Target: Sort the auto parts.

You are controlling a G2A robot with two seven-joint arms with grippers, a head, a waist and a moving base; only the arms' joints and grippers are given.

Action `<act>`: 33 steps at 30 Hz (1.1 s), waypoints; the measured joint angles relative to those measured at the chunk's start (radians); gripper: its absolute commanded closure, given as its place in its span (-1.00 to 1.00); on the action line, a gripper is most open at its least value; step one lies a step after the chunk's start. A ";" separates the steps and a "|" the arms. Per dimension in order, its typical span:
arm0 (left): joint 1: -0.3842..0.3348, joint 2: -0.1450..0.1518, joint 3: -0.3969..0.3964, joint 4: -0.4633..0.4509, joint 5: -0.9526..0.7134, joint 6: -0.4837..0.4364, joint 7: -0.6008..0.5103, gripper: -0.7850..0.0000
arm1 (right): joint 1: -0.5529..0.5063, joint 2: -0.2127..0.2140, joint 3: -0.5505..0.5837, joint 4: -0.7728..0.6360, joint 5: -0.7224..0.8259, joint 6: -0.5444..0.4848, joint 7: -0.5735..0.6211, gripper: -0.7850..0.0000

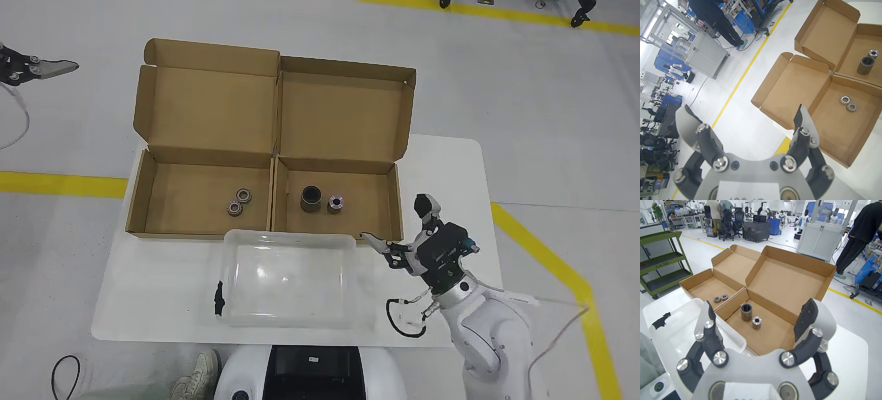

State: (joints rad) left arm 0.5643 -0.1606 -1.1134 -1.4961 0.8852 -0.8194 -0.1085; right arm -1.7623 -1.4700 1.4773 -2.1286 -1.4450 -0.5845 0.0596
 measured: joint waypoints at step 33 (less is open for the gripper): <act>0.000 0.000 0.000 0.000 0.000 0.000 0.000 -1.00 | -0.039 0.024 0.110 -0.029 0.031 -0.059 0.065 -1.00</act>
State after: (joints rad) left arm 0.5643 -0.1606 -1.1134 -1.4961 0.8852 -0.8194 -0.1085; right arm -1.8015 -1.4457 1.5877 -2.1574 -1.4135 -0.6434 0.1244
